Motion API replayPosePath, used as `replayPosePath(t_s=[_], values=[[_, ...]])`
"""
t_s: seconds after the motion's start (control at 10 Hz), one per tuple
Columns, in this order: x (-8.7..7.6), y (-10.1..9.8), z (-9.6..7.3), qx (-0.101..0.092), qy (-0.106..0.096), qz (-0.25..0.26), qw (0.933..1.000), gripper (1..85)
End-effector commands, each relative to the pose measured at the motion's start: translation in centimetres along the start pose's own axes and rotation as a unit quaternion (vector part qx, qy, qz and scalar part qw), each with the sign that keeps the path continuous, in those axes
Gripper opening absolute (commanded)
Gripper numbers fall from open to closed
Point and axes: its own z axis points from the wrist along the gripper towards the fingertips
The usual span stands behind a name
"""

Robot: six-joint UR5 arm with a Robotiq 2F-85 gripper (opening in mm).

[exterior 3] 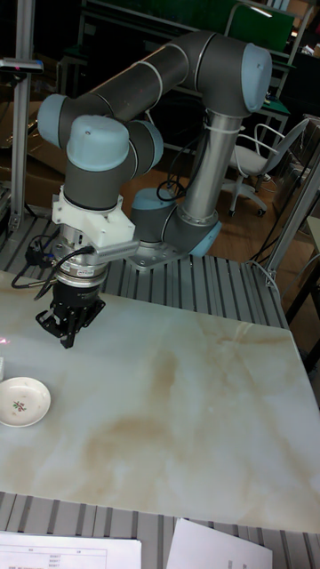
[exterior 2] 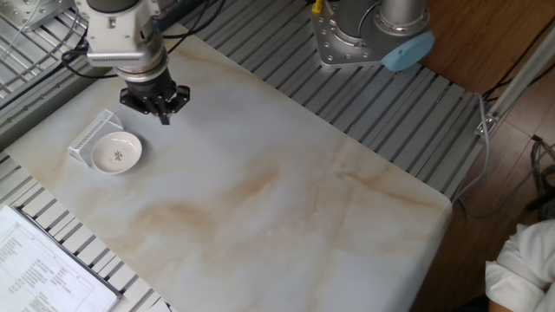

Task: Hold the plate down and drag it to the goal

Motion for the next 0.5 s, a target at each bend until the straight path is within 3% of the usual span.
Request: replayPosePath(t_s=[0.0, 0.1, 0.2, 0.3, 0.4], values=[[-0.1, 0.1, -0.2, -0.003, -0.004, 0.019, 0.9998, 1.3], [-0.3, -0.2, 0.1, 0.0, 0.0, 0.021, 0.9998, 1.3], [0.0, 0.4, 0.1, -0.01, 0.006, 0.031, 0.9995, 1.3], [0.1, 2.1, -0.7, -0.032, 0.001, 0.068, 0.9972, 1.3], [0.1, 2.2, -0.8, -0.032, 0.001, 0.076, 0.9966, 1.3]])
